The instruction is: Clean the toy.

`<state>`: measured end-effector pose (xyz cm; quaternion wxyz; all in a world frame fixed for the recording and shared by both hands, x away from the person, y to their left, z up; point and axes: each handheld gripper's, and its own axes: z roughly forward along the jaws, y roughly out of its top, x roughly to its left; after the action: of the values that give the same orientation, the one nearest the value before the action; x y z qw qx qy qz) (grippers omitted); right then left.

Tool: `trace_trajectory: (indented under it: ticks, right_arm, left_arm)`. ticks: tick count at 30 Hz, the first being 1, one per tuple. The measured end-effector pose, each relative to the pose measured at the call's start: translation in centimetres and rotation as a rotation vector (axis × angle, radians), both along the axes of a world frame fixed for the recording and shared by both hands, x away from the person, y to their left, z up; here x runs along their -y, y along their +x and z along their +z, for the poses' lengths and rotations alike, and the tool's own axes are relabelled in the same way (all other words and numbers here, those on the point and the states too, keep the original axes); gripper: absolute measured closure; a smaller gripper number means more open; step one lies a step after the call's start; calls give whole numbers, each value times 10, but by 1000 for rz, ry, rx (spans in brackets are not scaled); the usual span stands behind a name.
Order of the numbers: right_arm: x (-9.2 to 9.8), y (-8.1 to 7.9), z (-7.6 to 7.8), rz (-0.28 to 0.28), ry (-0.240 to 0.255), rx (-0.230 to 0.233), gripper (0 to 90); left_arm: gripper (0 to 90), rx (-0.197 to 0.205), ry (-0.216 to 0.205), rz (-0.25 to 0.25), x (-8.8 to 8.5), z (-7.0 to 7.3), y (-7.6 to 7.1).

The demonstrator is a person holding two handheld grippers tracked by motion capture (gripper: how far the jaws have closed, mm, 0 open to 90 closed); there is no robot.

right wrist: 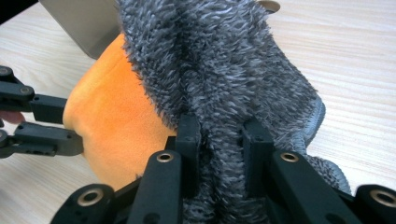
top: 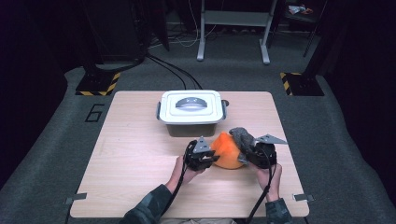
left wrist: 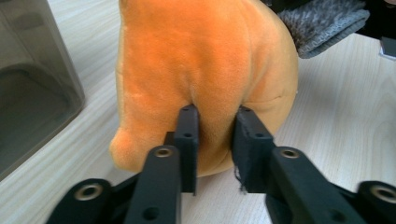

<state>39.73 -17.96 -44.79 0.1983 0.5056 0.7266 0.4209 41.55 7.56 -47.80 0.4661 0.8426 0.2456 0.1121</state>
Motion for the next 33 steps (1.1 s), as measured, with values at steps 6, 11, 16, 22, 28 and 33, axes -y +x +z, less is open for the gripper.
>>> trace_trajectory:
  ticks: [6,11,16,22,28,33]
  right_arm:
    - [-3,-10,16,18,32,50,728]
    - [-20,-14,32,71,34,88,727]
    - [-30,-4,22,80,5,60,727]
    - [-31,-1,15,46,-72,64,728]
    - [-10,3,1,-5,-33,17,728]
    - [5,4,-11,-43,-25,-21,728]
  left_arm:
    - [775,-37,-42,13,-1,8,-1]
    - [773,-48,-37,3,4,13,-3]
    - [774,-55,-37,-1,5,12,-3]
    - [774,-69,-40,8,2,8,-1]
    - [774,-66,-41,15,0,5,0]
    - [773,-59,-41,17,0,5,-1]
